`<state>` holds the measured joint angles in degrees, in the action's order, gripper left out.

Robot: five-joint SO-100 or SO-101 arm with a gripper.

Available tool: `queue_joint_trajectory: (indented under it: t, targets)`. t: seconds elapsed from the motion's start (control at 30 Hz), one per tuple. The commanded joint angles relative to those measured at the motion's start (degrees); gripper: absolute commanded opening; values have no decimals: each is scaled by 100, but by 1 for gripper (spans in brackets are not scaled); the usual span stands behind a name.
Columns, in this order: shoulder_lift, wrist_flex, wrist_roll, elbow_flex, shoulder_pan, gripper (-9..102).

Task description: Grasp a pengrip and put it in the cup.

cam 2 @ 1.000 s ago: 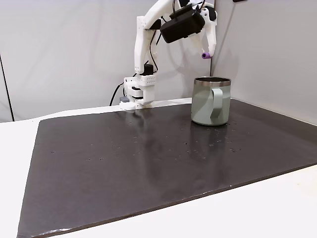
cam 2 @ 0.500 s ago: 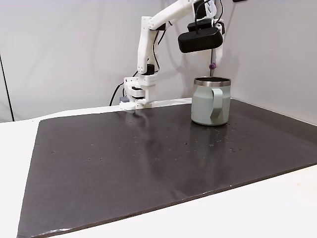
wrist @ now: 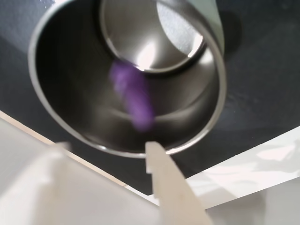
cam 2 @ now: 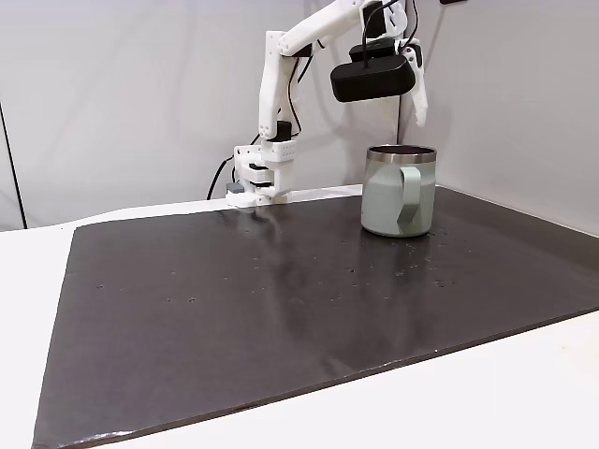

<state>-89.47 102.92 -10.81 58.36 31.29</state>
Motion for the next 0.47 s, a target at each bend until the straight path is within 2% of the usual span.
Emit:
queue_joint_trajectory:
  t: [0.0, 0.43]
  targets:
    - [-202, 18, -105, -141, -70, 32]
    - [-272, 0, -466, -229, -79, 30]
